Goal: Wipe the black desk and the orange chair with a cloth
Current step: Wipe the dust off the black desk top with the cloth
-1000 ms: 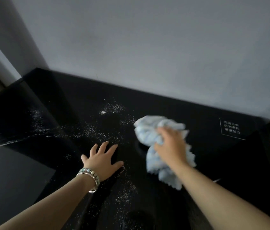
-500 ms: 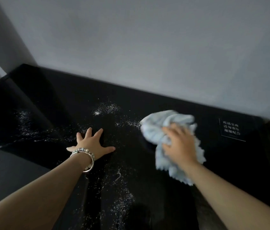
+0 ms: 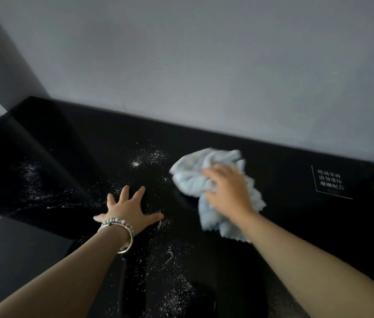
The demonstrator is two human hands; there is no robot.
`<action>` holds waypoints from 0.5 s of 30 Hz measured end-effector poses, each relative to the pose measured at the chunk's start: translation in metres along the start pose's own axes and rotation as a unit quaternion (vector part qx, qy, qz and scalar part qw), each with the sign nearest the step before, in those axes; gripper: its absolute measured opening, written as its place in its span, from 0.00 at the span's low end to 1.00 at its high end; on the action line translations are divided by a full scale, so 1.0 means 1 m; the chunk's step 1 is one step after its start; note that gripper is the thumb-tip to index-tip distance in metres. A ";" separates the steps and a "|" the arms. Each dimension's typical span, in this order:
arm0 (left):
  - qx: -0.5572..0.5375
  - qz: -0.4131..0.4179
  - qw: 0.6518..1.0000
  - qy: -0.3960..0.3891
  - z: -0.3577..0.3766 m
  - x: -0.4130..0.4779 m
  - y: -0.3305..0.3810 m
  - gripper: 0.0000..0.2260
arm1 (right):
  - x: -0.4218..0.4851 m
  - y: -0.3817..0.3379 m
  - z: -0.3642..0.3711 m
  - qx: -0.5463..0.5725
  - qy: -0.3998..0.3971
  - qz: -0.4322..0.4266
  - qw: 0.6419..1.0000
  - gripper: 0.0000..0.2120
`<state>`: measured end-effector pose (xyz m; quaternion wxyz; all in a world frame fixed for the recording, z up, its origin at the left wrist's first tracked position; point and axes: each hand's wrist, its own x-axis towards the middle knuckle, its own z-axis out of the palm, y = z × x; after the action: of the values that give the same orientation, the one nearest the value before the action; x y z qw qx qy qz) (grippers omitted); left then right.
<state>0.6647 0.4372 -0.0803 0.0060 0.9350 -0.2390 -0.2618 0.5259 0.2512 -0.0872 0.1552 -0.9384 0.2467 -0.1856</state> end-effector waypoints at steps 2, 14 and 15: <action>0.005 -0.001 1.000 -0.008 -0.001 -0.001 0.000 0.43 | 0.014 0.035 -0.016 -0.069 0.053 0.153 0.984 0.21; 0.013 -0.003 1.000 -0.008 -0.001 -0.002 0.001 0.43 | 0.046 0.026 -0.004 -0.104 -0.119 0.216 0.963 0.24; 0.012 -0.002 1.000 -0.008 -0.001 -0.002 0.001 0.43 | 0.041 0.009 0.001 -0.068 -0.131 0.141 0.979 0.21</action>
<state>0.6630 0.4371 -0.0782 -0.0081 0.9336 -0.2400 -0.2659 0.5563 0.2225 -0.0804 0.1471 -0.9185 0.3665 -0.0202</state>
